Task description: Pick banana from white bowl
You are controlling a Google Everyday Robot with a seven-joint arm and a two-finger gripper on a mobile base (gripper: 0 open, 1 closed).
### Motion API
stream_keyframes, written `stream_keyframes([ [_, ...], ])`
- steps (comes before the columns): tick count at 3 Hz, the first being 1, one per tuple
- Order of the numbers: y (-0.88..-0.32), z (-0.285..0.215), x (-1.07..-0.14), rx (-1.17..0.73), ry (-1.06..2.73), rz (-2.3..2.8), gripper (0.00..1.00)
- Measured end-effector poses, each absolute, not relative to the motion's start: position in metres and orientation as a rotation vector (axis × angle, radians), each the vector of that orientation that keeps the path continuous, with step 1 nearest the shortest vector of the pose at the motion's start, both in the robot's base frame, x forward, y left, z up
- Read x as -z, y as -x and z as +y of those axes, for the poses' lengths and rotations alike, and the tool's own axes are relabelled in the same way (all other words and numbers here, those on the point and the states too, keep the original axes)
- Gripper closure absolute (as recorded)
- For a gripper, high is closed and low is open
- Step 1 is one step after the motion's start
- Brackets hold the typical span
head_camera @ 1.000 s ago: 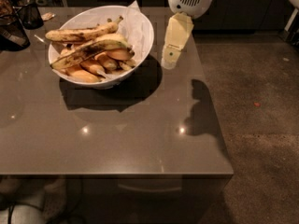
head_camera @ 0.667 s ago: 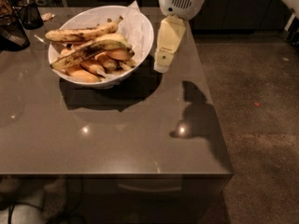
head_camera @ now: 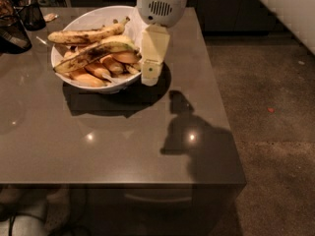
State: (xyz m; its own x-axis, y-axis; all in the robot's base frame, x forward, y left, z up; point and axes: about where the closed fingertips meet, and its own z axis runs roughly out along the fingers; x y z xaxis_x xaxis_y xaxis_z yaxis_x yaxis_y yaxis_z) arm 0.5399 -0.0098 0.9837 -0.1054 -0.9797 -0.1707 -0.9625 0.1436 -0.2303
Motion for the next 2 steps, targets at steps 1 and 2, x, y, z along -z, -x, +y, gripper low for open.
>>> stream_keyframes([
  [1, -0.544, -0.007, -0.984, 0.086, 1.876, 2.13, 0.0],
  [2, -0.555, 0.008, -0.998, 0.033, 1.854, 2.105, 0.0],
])
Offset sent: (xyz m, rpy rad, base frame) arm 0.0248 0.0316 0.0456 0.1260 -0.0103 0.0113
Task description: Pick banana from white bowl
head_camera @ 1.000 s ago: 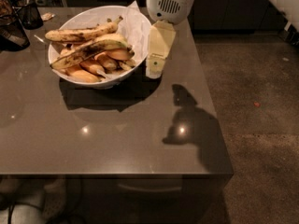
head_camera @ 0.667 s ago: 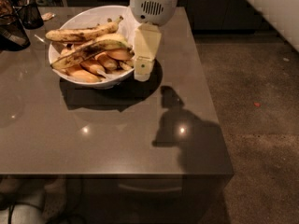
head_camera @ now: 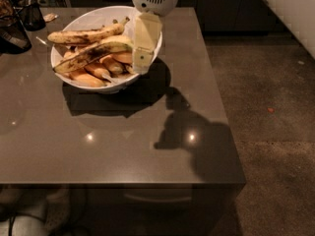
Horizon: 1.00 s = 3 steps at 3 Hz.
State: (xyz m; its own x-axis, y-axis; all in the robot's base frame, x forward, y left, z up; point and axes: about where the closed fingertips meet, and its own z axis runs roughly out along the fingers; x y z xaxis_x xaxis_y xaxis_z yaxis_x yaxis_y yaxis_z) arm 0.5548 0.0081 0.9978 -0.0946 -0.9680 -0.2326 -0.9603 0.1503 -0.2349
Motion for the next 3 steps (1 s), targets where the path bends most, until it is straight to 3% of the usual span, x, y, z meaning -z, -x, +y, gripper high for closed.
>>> stream_keyframes([
  [1, -0.567, 0.024, -1.022, 0.021, 1.828, 2.076, 0.0],
  [3, -0.594, 0.049, -1.024, 0.025, 1.805, 2.111, 0.18],
])
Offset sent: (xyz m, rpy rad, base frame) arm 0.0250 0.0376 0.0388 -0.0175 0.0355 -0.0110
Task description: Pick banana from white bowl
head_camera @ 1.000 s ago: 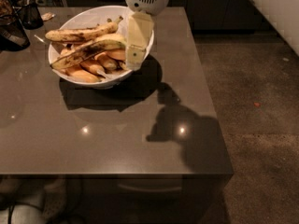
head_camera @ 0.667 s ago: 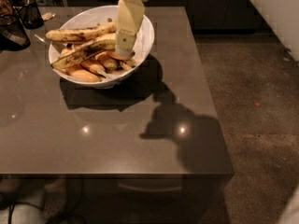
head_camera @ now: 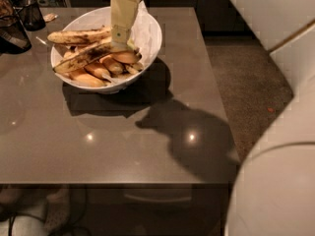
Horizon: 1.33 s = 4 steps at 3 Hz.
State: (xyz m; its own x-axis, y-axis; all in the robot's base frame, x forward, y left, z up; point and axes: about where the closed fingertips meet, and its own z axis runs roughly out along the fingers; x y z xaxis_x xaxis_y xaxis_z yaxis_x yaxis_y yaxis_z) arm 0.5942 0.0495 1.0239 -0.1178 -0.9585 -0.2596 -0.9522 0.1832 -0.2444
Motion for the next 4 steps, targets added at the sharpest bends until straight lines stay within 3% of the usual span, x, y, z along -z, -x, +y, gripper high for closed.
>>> stream_keyframes([
  [4, -0.636, 0.069, -0.97, 0.036, 1.822, 2.235, 0.41],
])
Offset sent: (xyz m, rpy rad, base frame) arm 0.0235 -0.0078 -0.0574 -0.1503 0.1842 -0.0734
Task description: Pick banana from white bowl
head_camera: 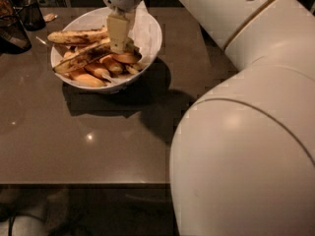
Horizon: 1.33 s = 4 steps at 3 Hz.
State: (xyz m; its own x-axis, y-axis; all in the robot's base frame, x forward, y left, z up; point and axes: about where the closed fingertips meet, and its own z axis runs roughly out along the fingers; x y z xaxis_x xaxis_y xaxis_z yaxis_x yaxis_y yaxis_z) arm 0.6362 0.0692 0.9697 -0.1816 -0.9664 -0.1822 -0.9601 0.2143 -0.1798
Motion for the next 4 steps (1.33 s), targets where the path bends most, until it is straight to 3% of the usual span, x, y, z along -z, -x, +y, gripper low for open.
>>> stream_keyframes([
  [3, -0.643, 0.077, -0.942, -0.024, 1.884, 2.251, 0.46],
  [4, -0.643, 0.078, -0.942, -0.025, 1.885, 2.252, 0.64],
])
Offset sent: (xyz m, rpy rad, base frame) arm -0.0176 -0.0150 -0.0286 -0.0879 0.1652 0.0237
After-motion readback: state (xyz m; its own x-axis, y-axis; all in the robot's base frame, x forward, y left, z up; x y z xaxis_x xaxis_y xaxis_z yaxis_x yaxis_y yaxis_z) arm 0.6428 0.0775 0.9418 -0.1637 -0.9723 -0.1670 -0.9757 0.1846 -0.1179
